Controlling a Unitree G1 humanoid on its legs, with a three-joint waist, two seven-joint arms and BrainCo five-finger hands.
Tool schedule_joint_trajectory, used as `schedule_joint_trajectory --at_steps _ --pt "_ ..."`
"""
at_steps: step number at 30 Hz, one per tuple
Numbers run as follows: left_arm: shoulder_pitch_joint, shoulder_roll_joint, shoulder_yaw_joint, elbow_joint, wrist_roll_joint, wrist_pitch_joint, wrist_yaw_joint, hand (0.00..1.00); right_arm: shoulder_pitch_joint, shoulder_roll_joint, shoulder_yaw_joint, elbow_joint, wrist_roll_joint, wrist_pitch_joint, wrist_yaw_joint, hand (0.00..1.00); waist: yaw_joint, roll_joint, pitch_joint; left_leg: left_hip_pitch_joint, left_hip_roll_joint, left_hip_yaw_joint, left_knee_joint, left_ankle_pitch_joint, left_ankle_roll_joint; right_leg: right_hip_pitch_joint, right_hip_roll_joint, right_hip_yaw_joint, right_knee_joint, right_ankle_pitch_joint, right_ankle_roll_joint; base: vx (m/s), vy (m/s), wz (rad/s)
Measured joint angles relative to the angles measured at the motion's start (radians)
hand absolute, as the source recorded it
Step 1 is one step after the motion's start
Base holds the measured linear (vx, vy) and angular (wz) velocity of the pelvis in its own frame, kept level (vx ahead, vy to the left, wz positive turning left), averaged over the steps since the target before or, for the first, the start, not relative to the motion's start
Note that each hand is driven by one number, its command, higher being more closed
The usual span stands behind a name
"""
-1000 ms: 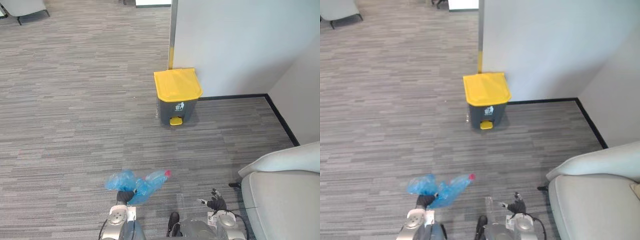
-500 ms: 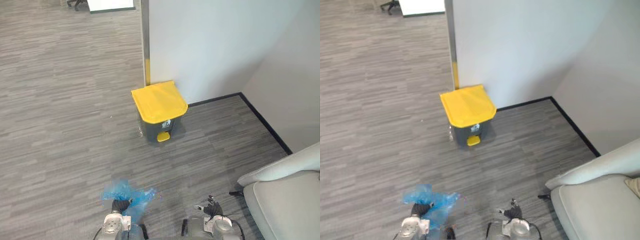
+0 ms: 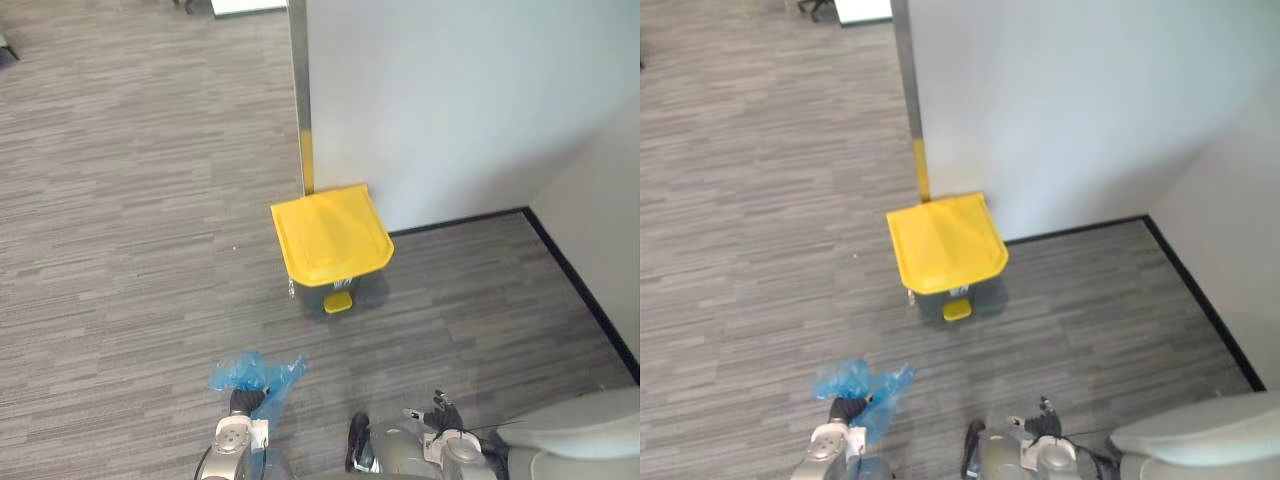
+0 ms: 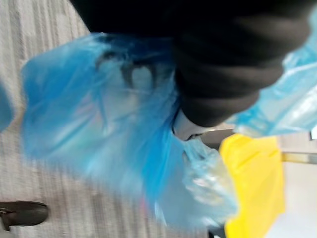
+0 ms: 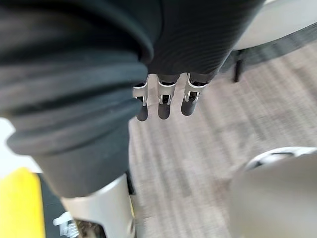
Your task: Gather rubbish on tea table into small bin, then transfer packed bag to large trash can.
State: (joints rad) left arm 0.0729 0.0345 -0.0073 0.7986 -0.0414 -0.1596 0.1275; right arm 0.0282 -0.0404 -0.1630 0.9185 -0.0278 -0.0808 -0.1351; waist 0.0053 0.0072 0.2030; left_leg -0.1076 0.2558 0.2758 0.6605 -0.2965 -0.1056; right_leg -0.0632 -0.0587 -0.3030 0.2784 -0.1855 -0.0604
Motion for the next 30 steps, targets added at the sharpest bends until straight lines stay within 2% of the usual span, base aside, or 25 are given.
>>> schedule_joint_trajectory --at_steps 2,3,4,6,7,9,10,11,13,14,15,17,19,20,21,22,23,24,25,27,30 --pt "-0.004 0.0 -0.002 0.0 0.0 0.002 -0.002 1.0 -0.01 0.0 -0.017 0.003 0.0 0.001 -0.001 0.0 0.0 -0.003 0.001 -0.035 -0.031 0.023 -0.187 0.025 0.022 0.019 -0.018 -0.008 -0.034 0.015 0.024 0.19 0.122 0.12" --pt "-0.002 -0.003 -0.01 0.0 0.001 0.001 -0.003 1.0 -0.006 -0.004 -0.03 0.007 0.0 0.001 -0.001 0.0 -0.001 0.003 -0.002 -0.03 -0.05 0.031 -0.323 0.115 0.028 0.033 -0.02 -0.01 -0.05 0.017 0.049 0.18 0.156 0.02" --pt "0.001 -0.003 -0.012 0.007 0.001 0.002 -0.004 1.0 -0.003 -0.013 -0.031 0.02 0.0 0.002 -0.002 0.0 0.001 0.012 -0.009 -0.025 -0.056 0.03 -0.378 0.2 0.01 0.042 -0.012 0.002 -0.058 0.008 0.075 0.19 0.155 -0.01" --pt "0.002 0.015 -0.014 0.017 0.001 0.002 -0.003 1.0 -0.001 0.0 -0.03 0.041 0.001 0.004 -0.001 0.0 0.003 -0.012 -0.019 0.004 -0.095 0.041 -0.421 0.202 0.017 0.051 -0.042 0.022 -0.067 0.006 0.102 0.18 0.169 -0.02" --pt "0.003 0.023 -0.014 0.017 0.001 0.003 -0.003 1.0 0.003 0.005 -0.029 0.041 0.0 0.003 -0.001 0.0 0.003 -0.026 -0.023 0.022 -0.128 0.049 -0.443 0.193 0.032 0.046 -0.072 0.034 -0.047 -0.011 0.124 0.15 0.181 -0.04" --pt "0.009 0.025 -0.017 0.017 0.001 0.003 -0.003 1.0 0.0 0.002 -0.029 0.041 -0.001 0.003 -0.001 0.0 0.003 -0.035 -0.025 0.049 -0.165 0.072 -0.453 0.161 0.053 0.037 -0.121 0.049 0.006 -0.046 0.153 0.13 0.189 -0.14" --pt "0.019 0.025 -0.021 0.017 0.001 0.003 -0.003 1.0 0.001 0.0 -0.03 0.041 -0.002 0.004 -0.001 0.0 0.001 -0.036 -0.027 0.064 -0.188 0.08 -0.452 0.131 0.066 0.024 -0.151 0.064 0.065 -0.063 0.171 0.18 0.229 -0.19" --pt "0.023 0.025 -0.023 0.021 0.001 0.005 -0.004 1.0 0.0 -0.001 -0.029 0.041 -0.002 0.004 -0.001 0.0 -0.004 -0.033 -0.026 0.078 -0.198 0.086 -0.456 0.117 0.064 0.002 -0.167 0.076 0.125 -0.063 0.174 0.14 0.194 -0.18" --pt "0.03 0.033 -0.024 0.025 0.001 0.007 -0.004 1.0 0.006 0.008 -0.027 0.041 -0.002 0.008 0.0 0.0 -0.006 -0.03 -0.028 0.113 -0.216 0.089 -0.474 0.108 0.077 -0.075 -0.203 0.103 0.318 -0.034 0.199 0.2 0.176 -0.01" --pt "0.031 0.044 -0.023 0.031 0.001 0.007 -0.003 1.0 0.0 0.012 -0.03 0.039 -0.001 0.008 0.001 0.0 -0.007 -0.032 -0.027 0.143 -0.22 0.078 -0.479 0.103 0.08 -0.114 -0.222 0.101 0.439 0.012 0.179 0.26 0.141 0.26" --pt "0.032 0.054 -0.025 0.039 0.001 0.008 -0.003 1.0 -0.008 0.009 -0.03 0.041 -0.003 0.008 0.001 0.0 -0.017 -0.023 -0.024 0.17 -0.212 0.065 -0.484 0.097 0.088 -0.151 -0.223 0.1 0.508 0.01 0.167 0.29 0.086 0.37" --pt "0.027 0.081 -0.029 0.038 0.001 0.01 0.001 1.0 -0.012 0.007 -0.016 0.042 -0.008 0.008 0.002 0.0 -0.022 -0.023 -0.023 0.206 -0.195 0.043 -0.504 0.09 0.09 -0.184 -0.188 0.08 0.492 -0.065 0.148 0.27 0.016 0.45" --pt "0.013 0.102 -0.028 0.039 0.001 0.01 0.002 1.0 -0.026 0.004 -0.011 0.043 -0.01 0.009 0.002 0.0 -0.024 -0.015 -0.017 0.231 -0.174 0.019 -0.522 0.09 0.09 -0.232 -0.135 0.047 0.401 -0.076 0.125 0.31 -0.078 0.46" --pt "0.01 0.109 -0.028 0.039 0.001 0.009 0.002 1.0 -0.027 0.002 -0.009 0.043 -0.01 0.009 0.002 0.0 -0.026 -0.013 -0.016 0.245 -0.166 0.011 -0.521 0.09 0.088 -0.25 -0.089 0.036 0.265 -0.032 0.105 0.36 -0.121 0.43" --pt "0.015 0.114 -0.027 0.039 0.001 0.009 0.002 1.0 -0.017 0.001 -0.005 0.044 -0.01 0.009 0.002 0.0 -0.026 -0.027 -0.022 0.256 -0.181 0.007 -0.519 0.081 0.07 -0.235 -0.07 0.039 0.143 0.086 0.069 0.33 -0.111 0.41" --pt "0.016 0.118 -0.022 0.044 0.001 0.008 0.001 1.0 -0.006 -0.004 0.002 0.045 -0.008 0.007 0.002 0.0 -0.026 -0.052 -0.025 0.273 -0.201 -0.007 -0.517 0.065 0.045 -0.227 -0.069 0.035 0.092 0.145 0.013 0.29 -0.081 0.07" --pt "0.015 0.089 -0.011 0.067 0.001 0.01 0.003 1.0 -0.02 -0.025 0.003 0.059 -0.01 0.009 0.001 0.0 -0.015 -0.005 -0.026 0.295 -0.169 -0.014 -0.517 0.042 0.018 -0.214 -0.056 0.022 0.121 0.132 0.016 0.33 -0.087 0.04" --pt "0.016 0.069 -0.014 0.071 0.001 0.008 0.001 1.0 -0.021 -0.044 0.002 0.059 -0.01 0.008 0.0 0.0 -0.021 0.025 -0.043 0.282 -0.149 -0.018 -0.514 0.043 0.018 -0.209 -0.038 0.008 0.094 0.129 0.017 0.31 -0.088 -0.03" --pt "0.011 0.058 -0.016 0.071 0.001 0.005 0.001 1.0 -0.023 -0.05 0.0 0.059 -0.01 0.008 0.0 0.0 -0.023 0.041 -0.044 0.281 -0.141 -0.022 -0.515 0.043 0.017 -0.196 -0.029 -0.002 0.071 0.127 0.018 0.28 -0.082 0.21" --pt "-0.012 0.05 -0.028 0.077 0.001 0.006 -0.002 1.0 -0.02 -0.049 -0.027 0.074 -0.008 0.009 0.0 0.0 -0.024 0.049 -0.038 0.282 -0.117 -0.044 -0.484 0.051 0.004 -0.143 -0.01 -0.029 0.024 0.116 0.018 0.25 -0.102 0.28" --pt "-0.018 0.048 -0.03 0.077 0.002 0.006 -0.016 1.0 -0.005 -0.036 -0.028 0.08 -0.001 0.009 0.002 0.0 -0.023 0.026 -0.033 0.233 -0.078 -0.035 -0.264 0.061 -0.014 -0.02 0.006 -0.047 -0.071 0.118 0.021 0.15 -0.053 0.24"
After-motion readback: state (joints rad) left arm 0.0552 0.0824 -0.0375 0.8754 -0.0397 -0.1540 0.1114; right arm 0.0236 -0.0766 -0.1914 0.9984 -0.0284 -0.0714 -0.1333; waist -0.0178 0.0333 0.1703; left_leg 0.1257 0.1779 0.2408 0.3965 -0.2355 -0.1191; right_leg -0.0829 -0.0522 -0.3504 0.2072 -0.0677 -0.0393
